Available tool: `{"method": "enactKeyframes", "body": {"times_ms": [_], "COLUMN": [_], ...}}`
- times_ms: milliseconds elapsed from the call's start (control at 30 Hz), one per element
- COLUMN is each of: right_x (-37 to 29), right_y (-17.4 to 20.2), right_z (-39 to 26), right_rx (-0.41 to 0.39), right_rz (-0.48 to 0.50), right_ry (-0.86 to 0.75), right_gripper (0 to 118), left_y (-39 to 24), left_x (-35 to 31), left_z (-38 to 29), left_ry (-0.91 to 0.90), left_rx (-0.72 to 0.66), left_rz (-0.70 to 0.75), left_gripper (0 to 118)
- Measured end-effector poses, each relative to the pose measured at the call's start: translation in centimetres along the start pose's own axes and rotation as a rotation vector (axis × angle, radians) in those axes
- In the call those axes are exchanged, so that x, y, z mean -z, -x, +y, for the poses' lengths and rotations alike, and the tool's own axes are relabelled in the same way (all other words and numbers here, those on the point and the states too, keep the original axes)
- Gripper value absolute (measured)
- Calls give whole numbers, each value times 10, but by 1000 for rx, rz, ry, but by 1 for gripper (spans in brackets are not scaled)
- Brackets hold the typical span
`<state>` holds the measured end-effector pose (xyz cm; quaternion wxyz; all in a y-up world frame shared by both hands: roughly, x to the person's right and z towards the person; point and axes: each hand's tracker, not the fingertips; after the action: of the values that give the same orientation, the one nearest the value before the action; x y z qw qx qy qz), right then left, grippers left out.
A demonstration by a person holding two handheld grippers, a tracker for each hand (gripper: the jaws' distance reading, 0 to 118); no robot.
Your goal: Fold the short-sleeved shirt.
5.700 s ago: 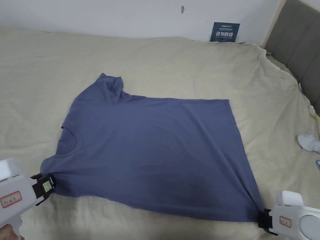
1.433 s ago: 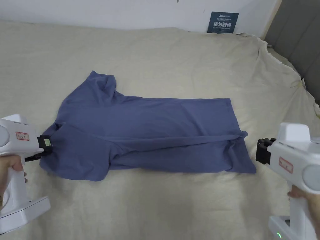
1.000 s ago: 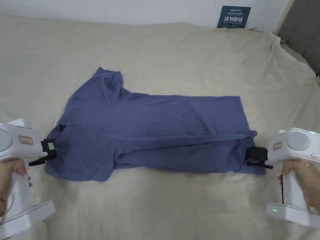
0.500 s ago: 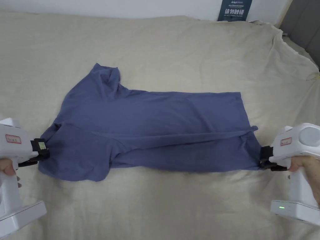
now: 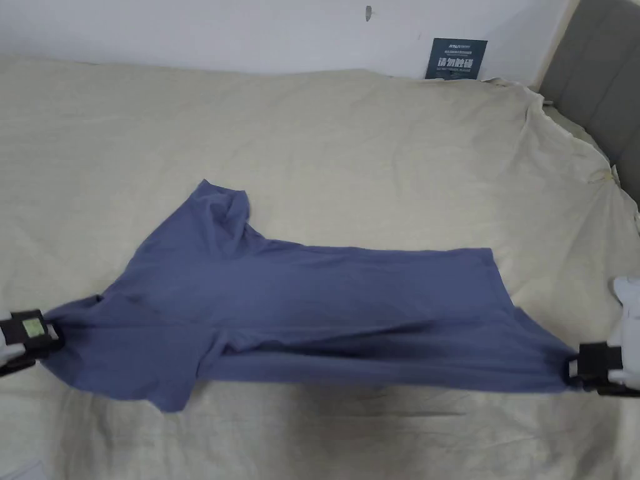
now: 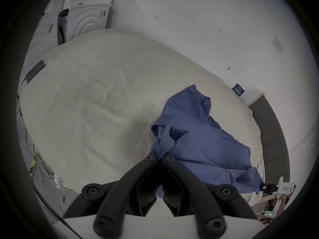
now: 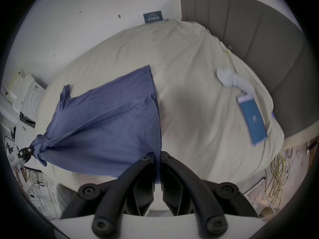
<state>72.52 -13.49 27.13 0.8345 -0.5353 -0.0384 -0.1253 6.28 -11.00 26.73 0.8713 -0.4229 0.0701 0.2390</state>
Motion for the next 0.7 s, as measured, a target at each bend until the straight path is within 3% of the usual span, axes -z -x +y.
{"method": "enactKeyframes", "body": {"times_ms": [233,300,333,367,400,433,467,533,700], "right_x": [35,35,33,28,22,15,8,-14,-59], "right_y": [-5,-3,-1,2,5,9,13,25,59], "right_z": [-63,-64,-63,-59,-55,-50,-46,-38,-27], "right_rx": [-4,-7,-14,-35,-65,-106,-137,-183,-238], "right_rz": [-68,-71,-76,-95,-122,-153,-181,-245,-252], "right_ry": [100,83,59,41,22,-3,-37,-157,-471], "right_gripper": [4,8,17,46,76,102,115,114,114], "left_y": [32,35,35,35,33,31,26,13,-34], "left_x": [29,31,32,31,29,25,19,6,-18], "left_z": [-66,-69,-68,-67,-64,-61,-56,-43,-27], "left_ry": [91,90,103,109,105,71,28,-53,-253], "left_rx": [-8,-13,-28,-26,-21,0,27,94,264], "left_rz": [93,100,120,121,121,125,130,105,101], "left_gripper": [2,28,52,87,106,117,118,118,118]}}
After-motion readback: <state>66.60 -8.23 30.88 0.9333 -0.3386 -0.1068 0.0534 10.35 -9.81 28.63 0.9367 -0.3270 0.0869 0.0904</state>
